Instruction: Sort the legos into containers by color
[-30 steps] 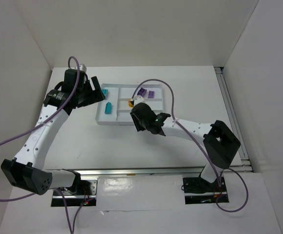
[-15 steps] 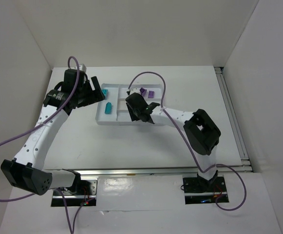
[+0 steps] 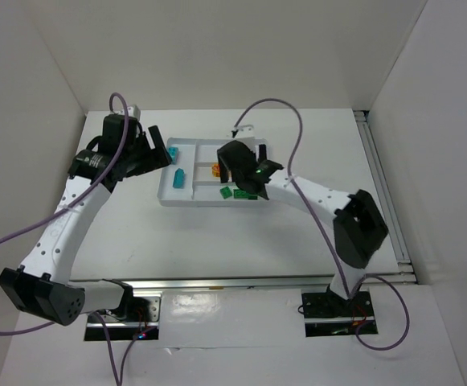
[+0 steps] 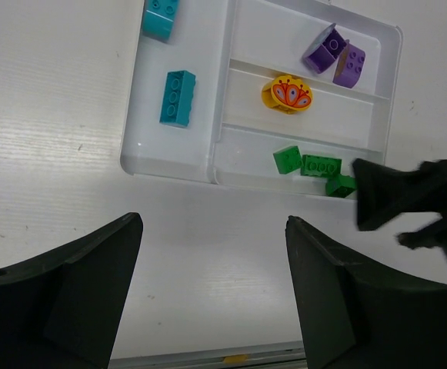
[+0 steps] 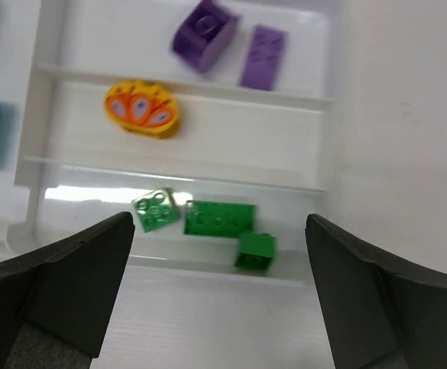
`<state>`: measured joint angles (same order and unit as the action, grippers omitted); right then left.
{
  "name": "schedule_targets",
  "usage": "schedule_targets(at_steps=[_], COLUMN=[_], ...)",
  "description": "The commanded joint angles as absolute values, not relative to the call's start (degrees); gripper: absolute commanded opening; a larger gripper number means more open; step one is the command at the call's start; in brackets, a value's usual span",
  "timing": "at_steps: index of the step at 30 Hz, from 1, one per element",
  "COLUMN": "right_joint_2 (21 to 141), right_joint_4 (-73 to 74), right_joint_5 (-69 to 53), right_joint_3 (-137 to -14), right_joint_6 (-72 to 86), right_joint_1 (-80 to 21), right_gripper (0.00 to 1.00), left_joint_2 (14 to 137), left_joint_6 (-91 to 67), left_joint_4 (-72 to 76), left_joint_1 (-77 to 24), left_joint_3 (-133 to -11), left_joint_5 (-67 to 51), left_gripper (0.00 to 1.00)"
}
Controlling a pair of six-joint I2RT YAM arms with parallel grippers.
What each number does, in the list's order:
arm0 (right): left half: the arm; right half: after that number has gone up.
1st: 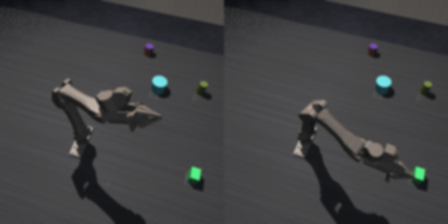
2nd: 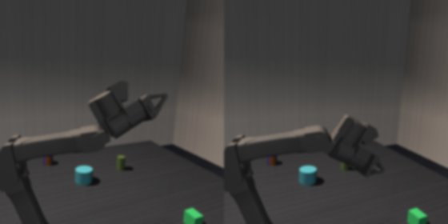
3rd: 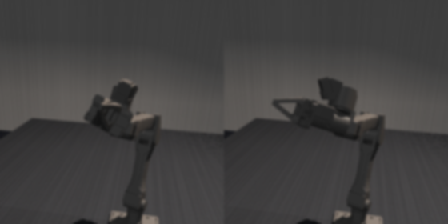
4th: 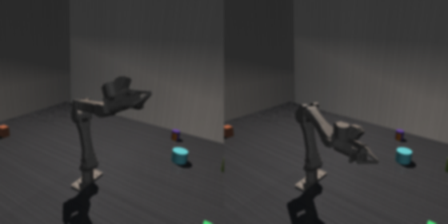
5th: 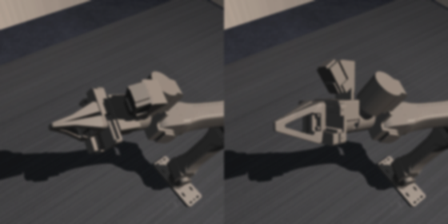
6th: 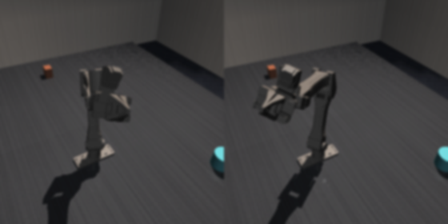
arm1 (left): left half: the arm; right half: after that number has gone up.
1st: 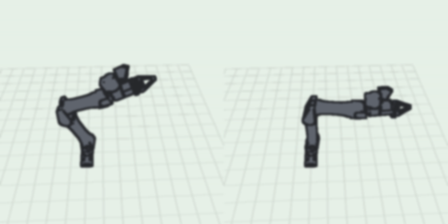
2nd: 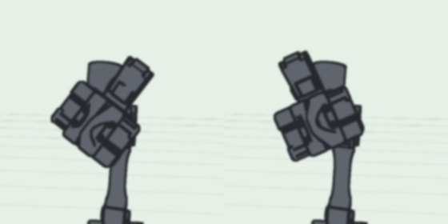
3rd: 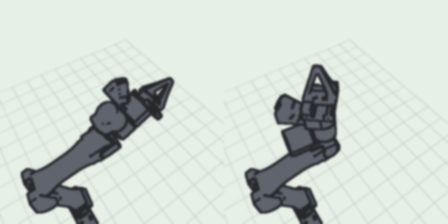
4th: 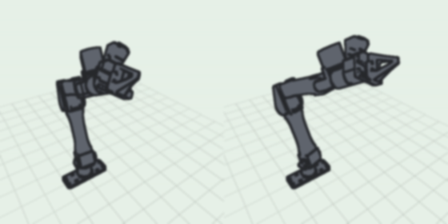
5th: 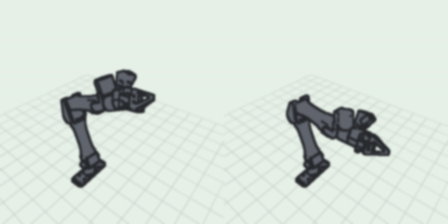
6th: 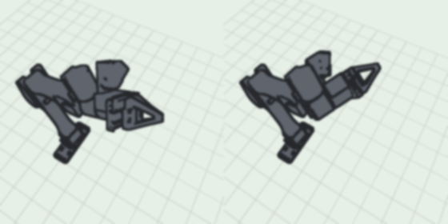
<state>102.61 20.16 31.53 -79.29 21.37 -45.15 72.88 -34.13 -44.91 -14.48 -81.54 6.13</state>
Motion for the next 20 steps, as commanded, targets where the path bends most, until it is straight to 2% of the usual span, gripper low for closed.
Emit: schedule_targets(at_steps=[1, 4, 9, 14, 20], right_joint_2=[91.3, 85.5, 78.0, 72.4, 71.7], right_joint_4=[29.7, 36.6, 45.6, 44.6, 42.2], right_joint_5=[50.3, 57.1, 57.5, 53.4, 51.5], right_joint_3=[-78.6, -75.9, -68.7, -62.8, -60.8], right_joint_6=[29.8, 34.7, 41.6, 41.9, 39.6], right_joint_1=[-43.4, -39.9, -33.3, -30.0, -28.7], right_gripper=[1.00, 1.00, 1.00, 1.00, 1.00], left_joint_2=[71.0, 71.0, 70.5, 70.5, 70.5], left_joint_6=[-32.0, -32.0, -31.5, -31.5, -31.5], left_joint_4=[-43.9, -43.9, -43.4, -43.4, -43.4], left_joint_1=[-14.2, -14.2, -14.2, -14.2, -14.2], left_joint_3=[-83.2, -83.2, -83.2, -83.2, -83.2], left_joint_5=[6.9, 6.9, 6.9, 6.9, 6.3], left_gripper=[0.87, 0.87, 0.87, 0.87, 0.87])
